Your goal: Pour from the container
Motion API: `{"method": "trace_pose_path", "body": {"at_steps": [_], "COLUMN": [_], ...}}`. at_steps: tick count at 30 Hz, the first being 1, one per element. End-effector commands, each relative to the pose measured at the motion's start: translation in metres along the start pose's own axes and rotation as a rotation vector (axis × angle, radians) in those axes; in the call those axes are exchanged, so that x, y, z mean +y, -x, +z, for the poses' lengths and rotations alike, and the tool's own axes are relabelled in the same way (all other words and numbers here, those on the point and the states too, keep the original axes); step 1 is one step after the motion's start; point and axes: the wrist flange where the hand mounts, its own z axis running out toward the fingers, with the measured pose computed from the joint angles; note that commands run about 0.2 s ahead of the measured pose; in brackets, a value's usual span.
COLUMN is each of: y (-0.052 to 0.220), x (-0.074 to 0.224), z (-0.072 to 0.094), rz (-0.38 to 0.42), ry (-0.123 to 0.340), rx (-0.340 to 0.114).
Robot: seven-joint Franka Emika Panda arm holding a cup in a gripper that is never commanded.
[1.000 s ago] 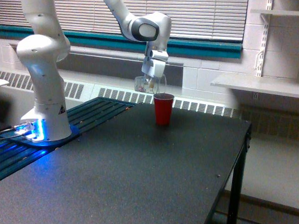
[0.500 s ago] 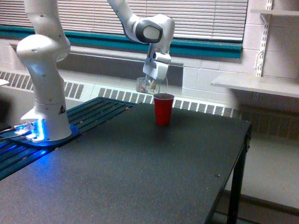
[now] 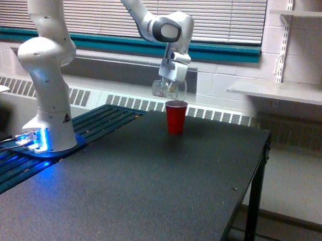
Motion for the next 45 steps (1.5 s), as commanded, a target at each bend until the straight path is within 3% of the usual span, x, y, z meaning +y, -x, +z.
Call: {"method": "trace_pose_path", "body": {"at_steps": [1,21,38,39,40,45], "y": [0.006,0.021,0.027,0.015,-0.029,-0.04], "x": [-0.003,-0.016,-0.014,-0.003,0.034,0.05], "z": [0.004,0.016,0.006,0.003,-0.007,-0.014], "rz": [-0.015,-0.016,0.061,0.09,0.068,0.106], "ry": [0.018,0.026,-0.02,-0.027,-0.032,-0.044], "rx": [-0.013,-0.013,0.067,0.074,0.078,0.099]}}
